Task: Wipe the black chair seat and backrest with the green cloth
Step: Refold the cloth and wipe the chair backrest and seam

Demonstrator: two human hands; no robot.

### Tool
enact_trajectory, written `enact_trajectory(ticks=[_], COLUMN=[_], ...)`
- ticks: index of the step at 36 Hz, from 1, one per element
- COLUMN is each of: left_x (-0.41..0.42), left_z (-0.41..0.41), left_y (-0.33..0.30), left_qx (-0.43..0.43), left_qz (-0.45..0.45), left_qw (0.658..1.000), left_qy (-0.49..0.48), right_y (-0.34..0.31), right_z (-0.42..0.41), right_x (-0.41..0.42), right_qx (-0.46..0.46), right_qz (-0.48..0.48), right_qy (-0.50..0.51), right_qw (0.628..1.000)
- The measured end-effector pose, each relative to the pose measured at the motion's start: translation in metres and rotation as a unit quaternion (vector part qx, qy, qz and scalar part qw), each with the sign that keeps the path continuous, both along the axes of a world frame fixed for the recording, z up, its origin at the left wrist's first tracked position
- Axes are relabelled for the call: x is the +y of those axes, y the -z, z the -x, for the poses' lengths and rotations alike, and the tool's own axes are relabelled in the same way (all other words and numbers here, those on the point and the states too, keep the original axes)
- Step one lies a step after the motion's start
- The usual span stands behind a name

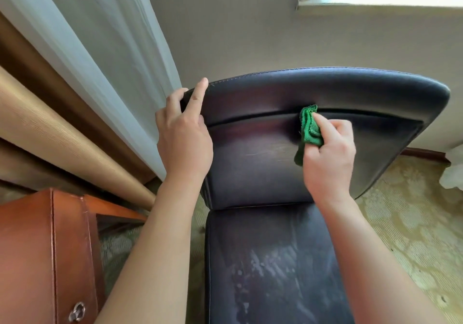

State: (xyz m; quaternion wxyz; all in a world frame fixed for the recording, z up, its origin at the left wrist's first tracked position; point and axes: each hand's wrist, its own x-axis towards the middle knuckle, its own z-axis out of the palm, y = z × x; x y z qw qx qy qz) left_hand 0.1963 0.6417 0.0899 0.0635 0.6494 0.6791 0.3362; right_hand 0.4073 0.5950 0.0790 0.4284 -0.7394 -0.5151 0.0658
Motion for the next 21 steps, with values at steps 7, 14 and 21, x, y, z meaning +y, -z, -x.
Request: enact_trajectory(ticks=[7,14,21], left_x=[0.002,0.003,0.000], left_z=[0.002,0.002,0.002], left_y=[0.001,0.003,0.004], left_qx=[-0.006,-0.006,0.038], left_qz=[-0.004,-0.008,-0.016], left_qw=[1.000,1.000,0.999], left_qy=[0.016,0.019,0.021], right_y=[-0.003,0.001,0.011], right_z=[0.015,0.056,0.060], right_x=[0.013,0.017,0.008], right_qx=[-0.002,0.003,-0.022], right_qz=[0.019,0.004,0.037], right_qy=[-0.015,-0.093,-0.207], right_qw=[1.000,0.996,0.977])
